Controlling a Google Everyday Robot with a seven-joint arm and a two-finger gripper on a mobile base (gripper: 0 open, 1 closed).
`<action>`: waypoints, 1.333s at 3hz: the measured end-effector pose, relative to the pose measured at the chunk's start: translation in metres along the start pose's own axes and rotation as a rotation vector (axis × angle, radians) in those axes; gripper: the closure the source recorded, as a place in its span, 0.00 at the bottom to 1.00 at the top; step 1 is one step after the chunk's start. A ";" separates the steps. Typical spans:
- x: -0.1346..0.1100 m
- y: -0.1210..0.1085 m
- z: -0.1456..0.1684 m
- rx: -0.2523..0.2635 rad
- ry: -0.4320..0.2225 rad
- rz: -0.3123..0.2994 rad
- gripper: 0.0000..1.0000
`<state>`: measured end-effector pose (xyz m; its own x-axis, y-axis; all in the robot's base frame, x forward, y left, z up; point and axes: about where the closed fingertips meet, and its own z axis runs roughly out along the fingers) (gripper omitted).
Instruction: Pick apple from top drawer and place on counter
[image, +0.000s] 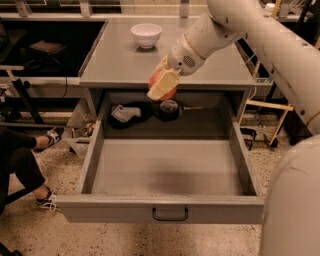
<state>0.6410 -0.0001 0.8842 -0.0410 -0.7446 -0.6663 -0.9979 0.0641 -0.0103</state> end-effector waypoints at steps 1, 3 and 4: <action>0.030 -0.060 0.008 0.049 -0.040 0.117 1.00; 0.026 -0.162 -0.072 0.383 -0.139 0.237 1.00; 0.026 -0.178 -0.108 0.477 -0.134 0.310 1.00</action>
Offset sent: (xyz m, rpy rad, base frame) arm 0.2309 -0.0979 0.0647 0.2050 -0.1862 -0.4938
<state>0.8126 -0.1029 0.9495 -0.2897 -0.5547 -0.7800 -0.8059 0.5809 -0.1138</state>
